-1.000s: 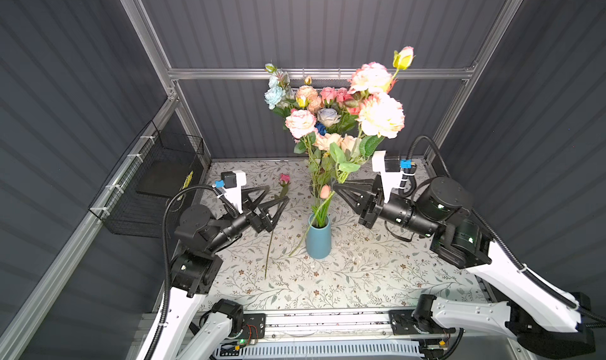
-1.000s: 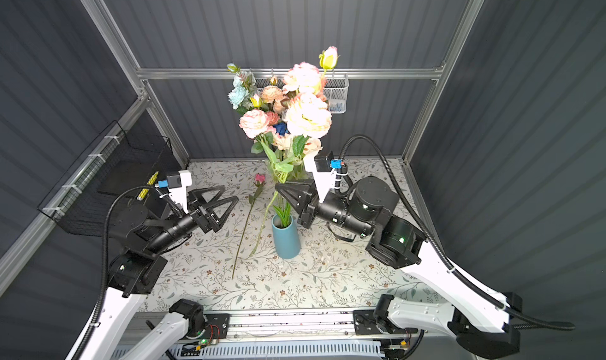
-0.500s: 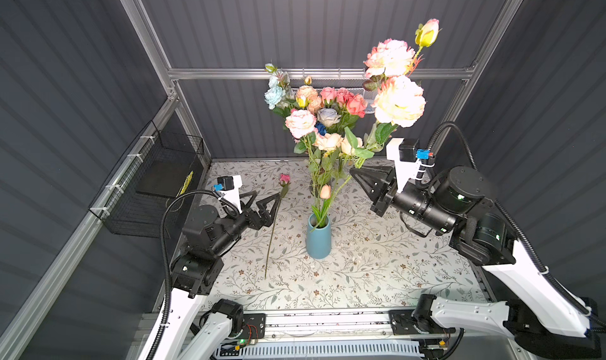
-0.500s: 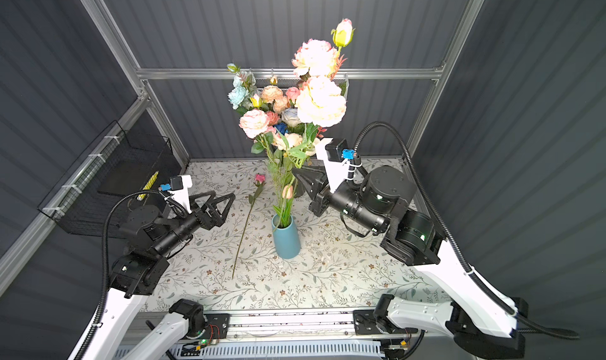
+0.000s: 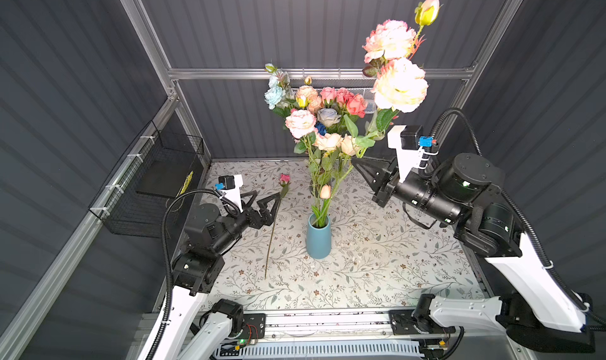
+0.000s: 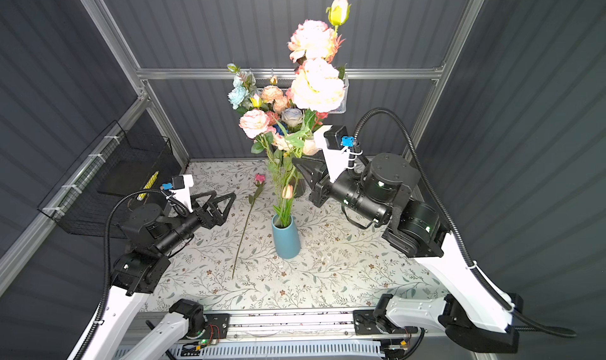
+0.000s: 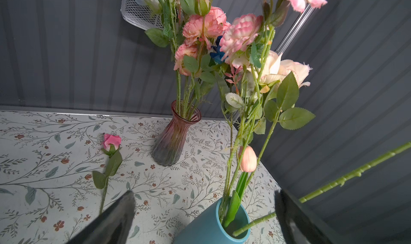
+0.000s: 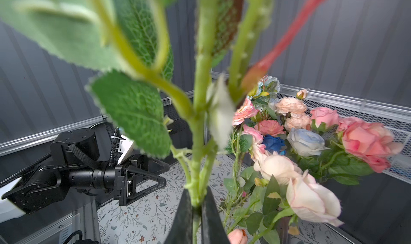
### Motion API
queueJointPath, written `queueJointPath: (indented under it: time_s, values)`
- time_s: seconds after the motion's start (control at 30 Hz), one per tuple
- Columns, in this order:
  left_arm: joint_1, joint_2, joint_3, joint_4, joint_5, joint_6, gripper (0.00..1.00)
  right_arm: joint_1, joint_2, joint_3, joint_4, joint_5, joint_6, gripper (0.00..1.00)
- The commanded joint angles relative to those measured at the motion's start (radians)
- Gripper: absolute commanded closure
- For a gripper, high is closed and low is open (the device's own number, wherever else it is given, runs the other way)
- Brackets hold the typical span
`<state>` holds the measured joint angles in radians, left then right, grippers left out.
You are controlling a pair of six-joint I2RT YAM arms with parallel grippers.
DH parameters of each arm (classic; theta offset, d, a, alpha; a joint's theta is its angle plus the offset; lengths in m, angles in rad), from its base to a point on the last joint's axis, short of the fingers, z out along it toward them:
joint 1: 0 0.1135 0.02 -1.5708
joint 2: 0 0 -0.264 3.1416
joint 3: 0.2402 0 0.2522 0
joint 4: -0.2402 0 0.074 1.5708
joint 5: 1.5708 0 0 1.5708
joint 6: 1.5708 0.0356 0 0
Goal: Arrange flowers in a vase
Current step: Place the flower in the vase.
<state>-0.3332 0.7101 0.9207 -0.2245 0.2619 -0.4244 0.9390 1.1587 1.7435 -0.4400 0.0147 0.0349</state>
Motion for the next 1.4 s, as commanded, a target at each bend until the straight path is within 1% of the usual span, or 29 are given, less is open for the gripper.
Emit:
queueJointPath:
  time_s: [0.0, 0.23, 0.43, 0.5, 0.53, 0.6, 0.8, 0.87, 1.0, 1.07, 1.17, 1.27, 1.37]
  values:
    - [-0.001, 0.003, -0.011, 0.017, 0.014, 0.018, 0.0, -0.004, 0.007, 0.016, -0.018, -0.013, -0.017, 1.0]
    - [-0.001, 0.01, -0.021, 0.016, -0.002, 0.011, 0.0, -0.024, 0.025, -0.064, 0.029, -0.038, 0.008, 1.0]
    - [-0.001, 0.049, -0.021, -0.047, -0.075, 0.001, 0.0, -0.025, 0.095, -0.123, 0.046, -0.056, 0.034, 1.0]
    - [-0.002, 0.075, -0.024, -0.067, -0.084, -0.011, 0.01, -0.025, 0.107, -0.172, 0.084, -0.058, 0.061, 1.0]
    - [-0.001, 0.085, -0.029, -0.072, -0.09, -0.021, 0.01, -0.025, 0.107, -0.197, 0.096, -0.06, 0.074, 0.97]
    - [-0.001, 0.113, -0.045, -0.075, -0.092, -0.039, 0.02, -0.025, 0.105, -0.254, 0.119, -0.061, 0.103, 0.85]
    - [-0.001, 0.225, -0.072, -0.11, -0.128, -0.057, 0.12, -0.023, 0.052, -0.377, 0.175, -0.071, 0.168, 0.44]
    - [-0.001, 0.27, -0.078, -0.113, -0.136, -0.06, 0.12, -0.022, 0.02, -0.41, 0.196, -0.07, 0.181, 0.33]
    - [-0.001, 0.383, -0.08, -0.117, -0.165, -0.063, 0.1, -0.021, -0.054, -0.466, 0.233, -0.065, 0.196, 0.25]
    - [-0.001, 0.441, -0.092, -0.092, -0.174, -0.071, 0.1, -0.02, -0.099, -0.497, 0.253, -0.059, 0.204, 0.21]
    - [-0.003, 0.53, -0.117, -0.027, -0.207, -0.077, 0.11, -0.019, -0.156, -0.547, 0.287, -0.058, 0.212, 0.21]
    - [-0.004, 0.651, -0.112, 0.03, -0.264, -0.058, 0.16, -0.019, -0.207, -0.592, 0.314, -0.052, 0.225, 0.21]
    - [-0.012, 0.791, -0.068, 0.062, -0.316, -0.032, 0.28, -0.019, -0.235, -0.607, 0.305, -0.05, 0.228, 0.21]
